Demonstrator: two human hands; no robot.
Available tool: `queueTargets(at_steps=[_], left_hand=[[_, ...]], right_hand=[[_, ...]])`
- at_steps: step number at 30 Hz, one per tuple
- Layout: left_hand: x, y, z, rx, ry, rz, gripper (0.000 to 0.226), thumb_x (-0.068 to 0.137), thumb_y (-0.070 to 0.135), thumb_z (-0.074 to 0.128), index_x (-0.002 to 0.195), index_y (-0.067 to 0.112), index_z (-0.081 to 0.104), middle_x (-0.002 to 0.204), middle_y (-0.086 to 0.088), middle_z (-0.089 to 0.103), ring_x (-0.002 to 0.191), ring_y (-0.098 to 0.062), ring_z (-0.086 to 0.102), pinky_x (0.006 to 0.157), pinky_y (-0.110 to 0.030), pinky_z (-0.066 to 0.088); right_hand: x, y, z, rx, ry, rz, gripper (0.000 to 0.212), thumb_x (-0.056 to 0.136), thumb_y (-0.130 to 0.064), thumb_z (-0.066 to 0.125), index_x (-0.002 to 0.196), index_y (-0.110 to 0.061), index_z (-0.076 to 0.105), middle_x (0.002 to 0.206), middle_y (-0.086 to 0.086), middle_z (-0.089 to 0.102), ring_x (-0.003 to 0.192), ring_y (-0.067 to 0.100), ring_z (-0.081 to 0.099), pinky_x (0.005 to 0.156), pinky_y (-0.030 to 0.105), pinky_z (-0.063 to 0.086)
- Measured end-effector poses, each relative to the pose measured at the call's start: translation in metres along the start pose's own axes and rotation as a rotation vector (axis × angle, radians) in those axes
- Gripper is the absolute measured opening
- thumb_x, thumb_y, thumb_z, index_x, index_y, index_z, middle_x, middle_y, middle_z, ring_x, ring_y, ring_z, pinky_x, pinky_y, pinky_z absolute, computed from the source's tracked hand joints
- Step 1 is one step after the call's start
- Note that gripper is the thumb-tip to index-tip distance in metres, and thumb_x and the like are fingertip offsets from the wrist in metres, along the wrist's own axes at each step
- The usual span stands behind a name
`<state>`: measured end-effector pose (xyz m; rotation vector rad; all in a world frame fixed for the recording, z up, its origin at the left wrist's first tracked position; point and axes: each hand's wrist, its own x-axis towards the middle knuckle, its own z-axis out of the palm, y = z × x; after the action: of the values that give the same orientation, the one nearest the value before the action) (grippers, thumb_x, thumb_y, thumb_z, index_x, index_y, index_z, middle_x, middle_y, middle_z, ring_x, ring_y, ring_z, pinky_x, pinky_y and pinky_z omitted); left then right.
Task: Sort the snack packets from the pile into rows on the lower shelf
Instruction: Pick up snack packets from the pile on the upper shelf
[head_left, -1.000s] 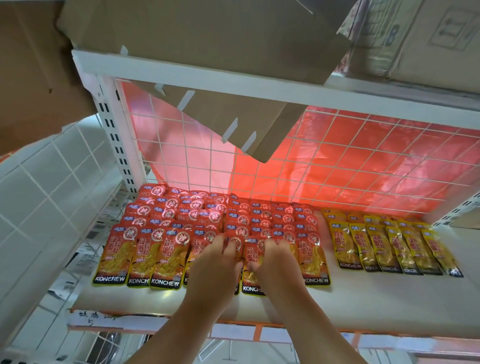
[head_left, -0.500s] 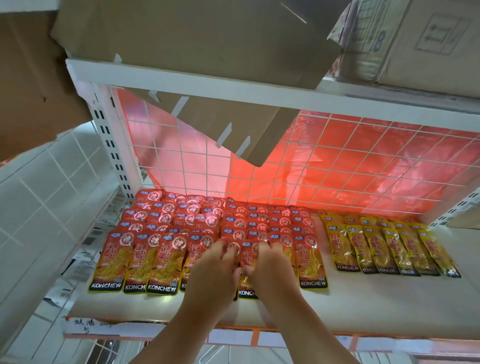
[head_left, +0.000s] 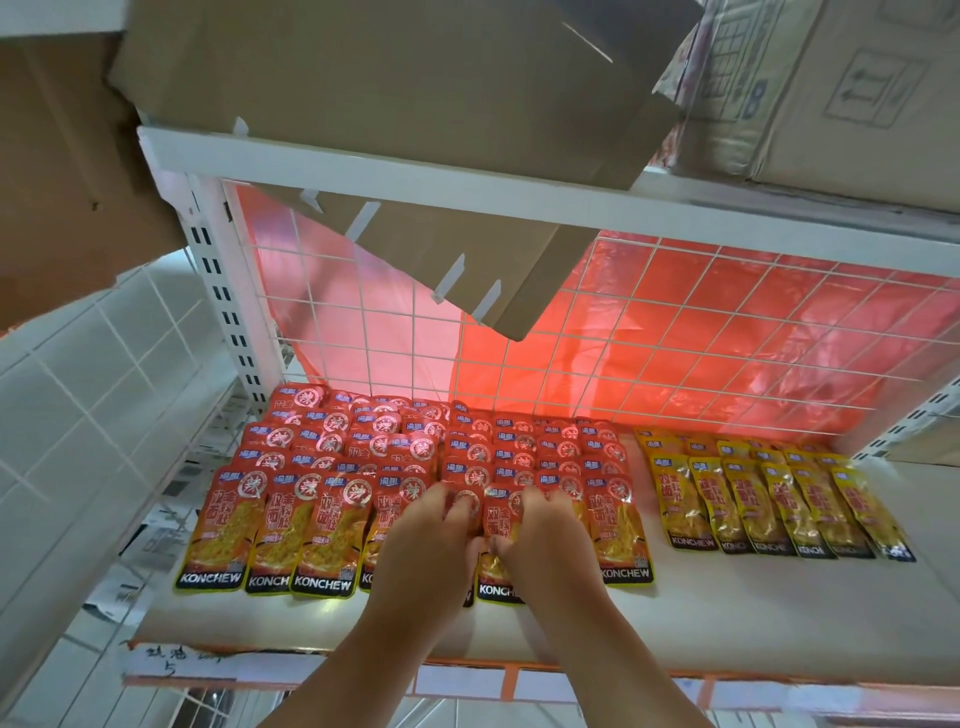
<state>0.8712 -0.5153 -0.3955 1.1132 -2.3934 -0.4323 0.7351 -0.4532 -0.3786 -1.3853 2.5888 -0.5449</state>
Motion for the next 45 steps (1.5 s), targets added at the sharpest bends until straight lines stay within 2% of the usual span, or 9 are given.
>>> queueTargets(at_steps=[7, 12, 17, 20, 22, 31, 35, 41, 45], left_hand=[[0.008, 0.005, -0.017, 0.007, 0.074, 0.088, 0.025, 0.089, 0.035, 0.063, 0.109, 0.025, 0.074, 0.103, 0.007, 0.066, 0.087, -0.015, 0.065, 0.076, -0.036, 0.055], [0.030, 0.022, -0.046, -0.086, 0.044, 0.201, 0.036, 0.092, 0.037, 0.061, 0.122, 0.022, 0.070, 0.115, 0.004, 0.068, 0.105, -0.022, 0.063, 0.090, -0.045, 0.054], [0.051, 0.062, -0.088, -0.151, 0.040, 0.284, 0.041, 0.088, 0.037, 0.065, 0.126, 0.023, 0.070, 0.114, 0.003, 0.070, 0.105, -0.022, 0.061, 0.090, -0.035, 0.049], [0.058, 0.093, -0.112, -0.214, 0.050, 0.331, 0.040, 0.090, 0.030, 0.073, 0.129, 0.024, 0.069, 0.119, 0.004, 0.070, 0.111, -0.018, 0.059, 0.094, -0.026, 0.043], [0.061, 0.124, -0.126, -0.231, 0.074, 0.393, 0.040, 0.089, 0.025, 0.078, 0.129, 0.024, 0.070, 0.121, 0.005, 0.069, 0.114, -0.018, 0.060, 0.096, -0.025, 0.043], [0.039, 0.322, -0.167, -0.395, 0.192, 0.712, 0.036, 0.088, 0.039, 0.064, 0.122, 0.030, 0.071, 0.117, 0.021, 0.066, 0.114, -0.004, 0.061, 0.099, -0.023, 0.044], [0.016, 0.423, -0.167, -0.473, 0.199, 0.842, 0.036, 0.088, 0.042, 0.062, 0.120, 0.031, 0.072, 0.116, 0.023, 0.067, 0.112, 0.001, 0.062, 0.098, -0.012, 0.042], [-0.023, 0.560, -0.150, -0.513, 0.136, 0.960, 0.039, 0.088, 0.052, 0.059, 0.125, 0.044, 0.066, 0.117, 0.032, 0.063, 0.114, 0.009, 0.054, 0.094, -0.008, 0.038], [-0.046, 0.630, -0.132, -0.569, 0.093, 1.015, 0.042, 0.087, 0.054, 0.059, 0.128, 0.046, 0.064, 0.121, 0.029, 0.064, 0.118, 0.005, 0.056, 0.101, -0.026, 0.047]], right_hand=[[0.002, 0.001, -0.026, 0.071, 0.003, -0.028, 0.038, 0.087, -0.050, 0.072, 0.110, -0.023, 0.058, 0.100, -0.003, 0.051, 0.084, 0.015, 0.060, 0.073, 0.031, 0.057], [0.003, 0.006, -0.067, 0.135, 0.040, -0.124, 0.029, 0.089, -0.049, 0.066, 0.111, -0.033, 0.057, 0.109, -0.010, 0.052, 0.089, 0.006, 0.044, 0.071, 0.018, 0.035], [-0.001, 0.009, -0.123, 0.237, 0.152, -0.238, 0.026, 0.085, -0.035, 0.068, 0.108, -0.025, 0.063, 0.104, -0.005, 0.059, 0.096, 0.013, 0.052, 0.082, 0.034, 0.046], [-0.011, 0.018, -0.159, 0.329, 0.243, -0.290, 0.033, 0.083, -0.047, 0.062, 0.113, -0.031, 0.062, 0.107, -0.012, 0.059, 0.097, 0.003, 0.054, 0.082, 0.015, 0.042], [-0.021, 0.030, -0.185, 0.345, 0.334, -0.321, 0.037, 0.086, -0.050, 0.063, 0.120, -0.036, 0.059, 0.113, -0.020, 0.057, 0.105, -0.003, 0.053, 0.088, 0.007, 0.037], [-0.107, 0.137, -0.351, 0.272, 0.732, -0.351, 0.034, 0.083, -0.043, 0.066, 0.116, -0.034, 0.061, 0.110, -0.021, 0.059, 0.103, 0.002, 0.060, 0.085, 0.026, 0.051], [-0.171, 0.198, -0.429, 0.204, 0.854, -0.306, 0.031, 0.082, -0.044, 0.065, 0.113, -0.036, 0.062, 0.107, -0.022, 0.059, 0.101, 0.001, 0.059, 0.085, 0.018, 0.047], [-0.265, 0.290, -0.512, 0.093, 0.937, -0.207, 0.034, 0.083, -0.052, 0.059, 0.115, -0.040, 0.058, 0.113, -0.024, 0.057, 0.106, 0.001, 0.058, 0.086, 0.032, 0.052], [-0.310, 0.342, -0.543, 0.047, 0.963, -0.165, 0.037, 0.084, -0.053, 0.059, 0.117, -0.037, 0.061, 0.113, -0.023, 0.059, 0.106, 0.001, 0.059, 0.087, 0.029, 0.053]])
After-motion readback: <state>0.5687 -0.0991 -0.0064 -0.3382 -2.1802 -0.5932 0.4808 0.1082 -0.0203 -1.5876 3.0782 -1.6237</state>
